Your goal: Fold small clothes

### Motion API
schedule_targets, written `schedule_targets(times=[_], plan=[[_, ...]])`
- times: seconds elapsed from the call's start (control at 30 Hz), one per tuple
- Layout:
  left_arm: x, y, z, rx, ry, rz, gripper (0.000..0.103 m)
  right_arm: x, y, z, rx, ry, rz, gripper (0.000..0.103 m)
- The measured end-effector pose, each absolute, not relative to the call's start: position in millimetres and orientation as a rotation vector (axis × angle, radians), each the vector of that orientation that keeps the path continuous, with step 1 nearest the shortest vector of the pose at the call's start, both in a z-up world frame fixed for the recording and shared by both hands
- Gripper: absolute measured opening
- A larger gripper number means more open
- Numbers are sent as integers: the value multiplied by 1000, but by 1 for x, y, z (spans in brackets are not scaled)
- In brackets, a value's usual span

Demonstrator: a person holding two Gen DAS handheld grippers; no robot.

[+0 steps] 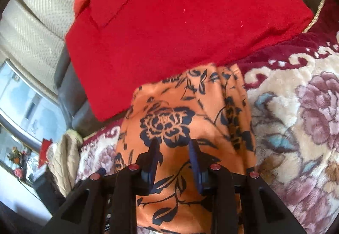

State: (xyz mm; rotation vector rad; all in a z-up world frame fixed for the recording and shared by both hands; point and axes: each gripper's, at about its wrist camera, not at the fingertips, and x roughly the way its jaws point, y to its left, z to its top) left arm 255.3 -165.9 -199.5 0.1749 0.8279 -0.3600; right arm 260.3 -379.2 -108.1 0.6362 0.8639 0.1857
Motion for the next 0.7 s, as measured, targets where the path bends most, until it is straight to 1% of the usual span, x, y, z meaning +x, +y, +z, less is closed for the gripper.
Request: schedule_targets(times=[0.1, 0.27, 0.57, 0.7], plan=[[255, -165, -200, 178, 829, -366, 93, 269, -370, -124, 619, 932, 171, 33], [256, -164, -198, 173, 836, -372, 93, 268, -370, -123, 618, 923, 167, 33], [255, -164, -189, 162, 814, -353, 93, 258, -378, -98, 635, 822, 208, 34], [257, -165, -186, 158, 801, -341, 93, 265, -378, -116, 637, 902, 169, 34]])
